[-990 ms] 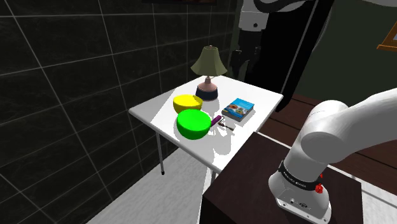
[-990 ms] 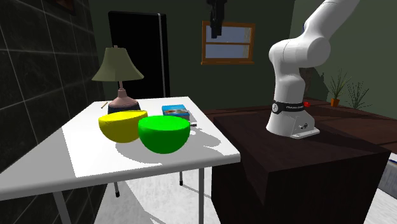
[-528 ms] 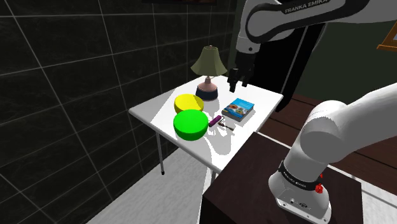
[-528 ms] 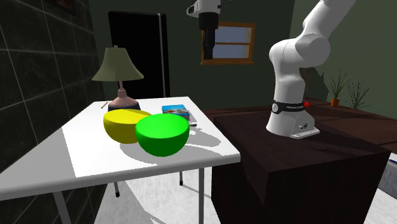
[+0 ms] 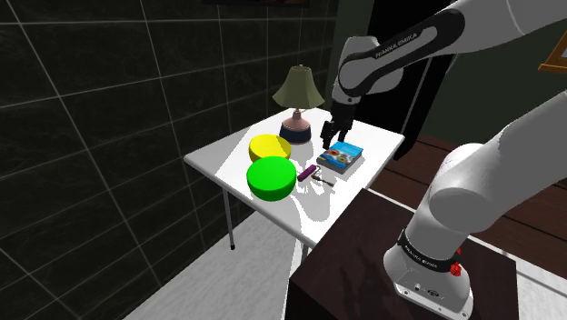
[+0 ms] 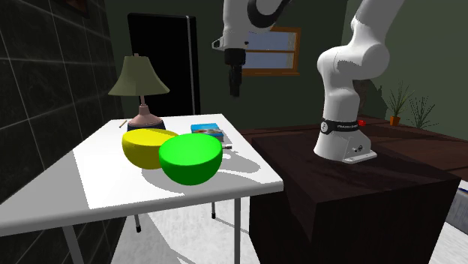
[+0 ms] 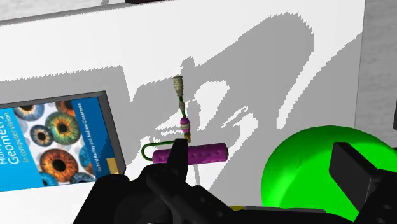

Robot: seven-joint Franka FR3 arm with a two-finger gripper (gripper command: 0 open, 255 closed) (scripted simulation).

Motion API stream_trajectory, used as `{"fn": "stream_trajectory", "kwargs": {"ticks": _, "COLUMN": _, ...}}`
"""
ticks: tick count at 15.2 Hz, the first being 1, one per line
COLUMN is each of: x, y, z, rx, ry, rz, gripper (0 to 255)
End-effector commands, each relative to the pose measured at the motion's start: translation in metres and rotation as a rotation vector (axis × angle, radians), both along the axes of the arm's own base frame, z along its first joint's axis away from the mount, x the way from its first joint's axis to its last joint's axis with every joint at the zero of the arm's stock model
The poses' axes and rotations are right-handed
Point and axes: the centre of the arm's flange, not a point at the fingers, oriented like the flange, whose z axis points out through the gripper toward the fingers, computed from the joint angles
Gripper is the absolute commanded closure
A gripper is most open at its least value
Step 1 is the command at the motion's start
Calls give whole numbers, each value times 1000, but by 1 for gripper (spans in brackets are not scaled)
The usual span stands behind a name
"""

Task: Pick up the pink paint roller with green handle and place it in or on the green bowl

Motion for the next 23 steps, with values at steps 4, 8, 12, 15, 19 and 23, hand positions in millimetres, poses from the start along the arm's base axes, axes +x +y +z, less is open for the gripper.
{"fn": "stream_trajectory", "kwargs": {"ticks": 4, "x": 13, "y": -28, "z": -59, "rx": 17, "ry": -21, "rz": 22, "gripper": 0}}
{"fn": "stream_trajectory", "kwargs": {"ticks": 8, "x": 27, "y": -48, "z": -106, "rx": 32, "ry": -36, "rz": 38, "gripper": 0}}
{"fn": "stream_trajectory", "kwargs": {"ticks": 12, "x": 42, "y": -68, "z": -154, "rx": 47, "ry": -50, "rz": 55, "gripper": 0}}
{"fn": "stream_trajectory", "kwargs": {"ticks": 15, "x": 54, "y": -81, "z": -189, "rx": 59, "ry": -61, "rz": 68, "gripper": 0}}
{"fn": "stream_trajectory", "kwargs": {"ticks": 19, "x": 59, "y": -83, "z": -213, "rx": 62, "ry": -64, "rz": 71, "gripper": 0}}
{"fn": "stream_trajectory", "kwargs": {"ticks": 23, "x": 61, "y": -80, "z": -234, "rx": 62, "ry": -64, "rz": 71, "gripper": 0}}
